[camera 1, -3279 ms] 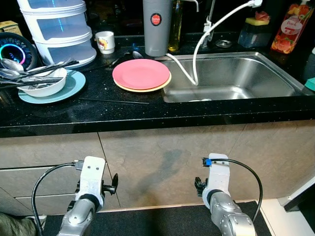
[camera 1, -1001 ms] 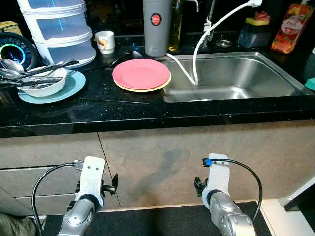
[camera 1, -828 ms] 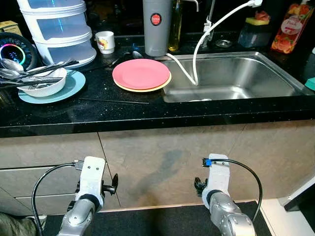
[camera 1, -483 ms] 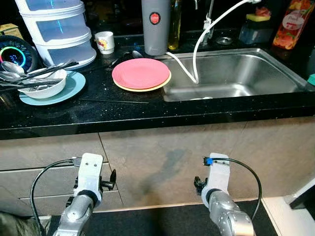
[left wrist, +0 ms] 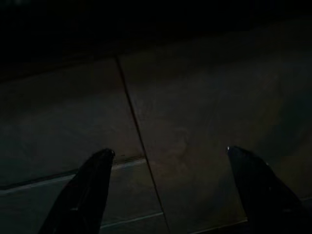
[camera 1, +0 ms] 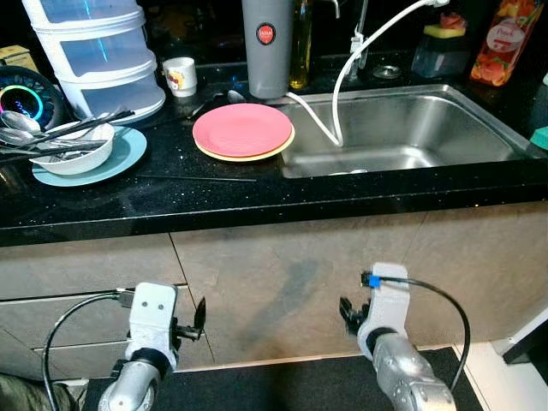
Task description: Kitchen organization
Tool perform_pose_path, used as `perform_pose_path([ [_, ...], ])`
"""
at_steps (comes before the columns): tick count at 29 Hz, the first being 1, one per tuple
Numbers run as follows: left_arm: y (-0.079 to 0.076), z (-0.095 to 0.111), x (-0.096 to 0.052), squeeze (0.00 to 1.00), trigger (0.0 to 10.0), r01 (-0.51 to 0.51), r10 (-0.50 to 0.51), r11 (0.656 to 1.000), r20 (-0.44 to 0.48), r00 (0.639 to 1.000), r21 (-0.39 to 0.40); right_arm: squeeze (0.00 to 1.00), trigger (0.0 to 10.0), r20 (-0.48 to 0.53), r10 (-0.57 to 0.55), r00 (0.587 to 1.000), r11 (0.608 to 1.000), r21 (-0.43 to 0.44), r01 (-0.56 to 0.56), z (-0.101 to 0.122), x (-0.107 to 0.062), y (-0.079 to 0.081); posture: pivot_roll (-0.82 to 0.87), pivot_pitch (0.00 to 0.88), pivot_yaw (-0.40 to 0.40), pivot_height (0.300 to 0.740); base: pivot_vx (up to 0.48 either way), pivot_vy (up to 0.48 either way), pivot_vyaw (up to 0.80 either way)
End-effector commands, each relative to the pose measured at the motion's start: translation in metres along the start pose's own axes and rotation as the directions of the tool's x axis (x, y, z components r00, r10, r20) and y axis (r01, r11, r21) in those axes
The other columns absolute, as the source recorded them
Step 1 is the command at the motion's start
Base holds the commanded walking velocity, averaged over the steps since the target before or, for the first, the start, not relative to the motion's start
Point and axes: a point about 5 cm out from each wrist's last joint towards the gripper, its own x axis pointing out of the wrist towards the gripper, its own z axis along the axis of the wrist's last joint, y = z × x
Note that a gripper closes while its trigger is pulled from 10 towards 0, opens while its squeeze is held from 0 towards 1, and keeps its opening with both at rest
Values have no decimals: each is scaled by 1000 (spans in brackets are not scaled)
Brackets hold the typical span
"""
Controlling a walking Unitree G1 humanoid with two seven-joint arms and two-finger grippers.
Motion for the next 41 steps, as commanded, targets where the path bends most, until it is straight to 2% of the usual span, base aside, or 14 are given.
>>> perform_pose_path([
  [1, 3, 5, -4, 0, 10000, -25, 26, 1000, 31, 999, -4, 0, 10000, 100, 43, 994, 999, -3, -43, 19, -1, 4, -67, 106, 5, 740, 0, 0, 0],
  [4, 8, 16, -6, 0, 10000, -43, 41, 999, 82, 996, 18, 0, 10000, 206, 85, 975, 996, -26, -82, 40, -3, 5, -59, 106, -9, 740, 0, 0, 0],
  [6, 8, 16, -6, 0, 10000, -43, 41, 999, 82, 996, 18, 0, 10000, 206, 85, 975, 996, -26, -82, 40, -3, 5, -59, 106, -9, 740, 0, 0, 0],
  [8, 13, 26, -3, 0, 10000, -65, 62, 998, 115, 991, 26, 0, 10000, 263, 94, 960, 995, -47, -84, 52, -1, 7, -56, 105, -14, 740, 0, 0, 0],
  [9, 17, 38, 3, 0, 10000, -76, 69, 996, 154, 986, 37, 0, 10000, 341, 82, 937, 997, -40, -73, 70, 0, 7, -53, 105, -15, 740, 0, 0, 0],
  [12, 20, 49, 7, 0, 10000, -71, 63, 997, 188, 980, 36, 0, 10000, 404, 61, 913, 998, -29, -55, 85, 1, 8, -50, 106, -12, 740, 0, 0, 0],
  [15, 24, 77, 24, 0, 10000, -35, 5, 993, 254, 967, 114, 0, 10000, 535, -34, 844, 998, 67, -2, 123, 2, 4, -47, 95, 11, 740, 0, 0, 0],
  [17, 26, 86, 29, 0, 10000, -33, -5, 990, 266, 964, 140, 0, 10000, 538, -38, 842, 998, 69, 1, 130, 5, 5, -45, 86, 16, 740, 0, 0, 0],
  [20, 33, 98, 39, 0, 10000, -50, 8, 988, 273, 962, 147, 0, 10000, 489, -35, 872, 998, 61, 6, 131, 17, 7, -33, 74, 22, 740, 0, 0, 0],
  [22, 49, 103, 50, 0, 10000, -128, 91, 982, 245, 965, 140, 0, 10000, 367, -1, 930, 998, 58, -22, 117, 35, 14, -21, 69, 27, 740, 0, 0, 0],
  [26, 62, 108, 56, 0, 10000, -193, 166, 977, 247, 955, 90, 0, 10000, 278, 11, 960, 998, 64, -29, 106, 47, 21, -11, 50, 33, 740, 0, 0, 0],
  [32, 71, 112, 63, 0, 10000, -214, 191, 973, 217, 957, 85, 0, 10000, 258, 15, 966, 993, 114, -45, 105, 55, 28, -2, 32, 30, 740, 0, 0, 0],
  [40, 66, 115, 66, 0, 10000, -183, 164, 981, 219, 962, 71, 0, 10000, 280, 29, 960, 990, 128, -67, 117, 59, 31, -6, 28, 22, 740, 0, 0, 0],
  [41, 63, 115, 66, 0, 10000, -175, 157, 982, 219, 963, 68, 0, 10000, 315, 41, 948, 986, 141, -89, 123, 57, 32, -4, 28, 20, 740, 0, 0, 0],
])
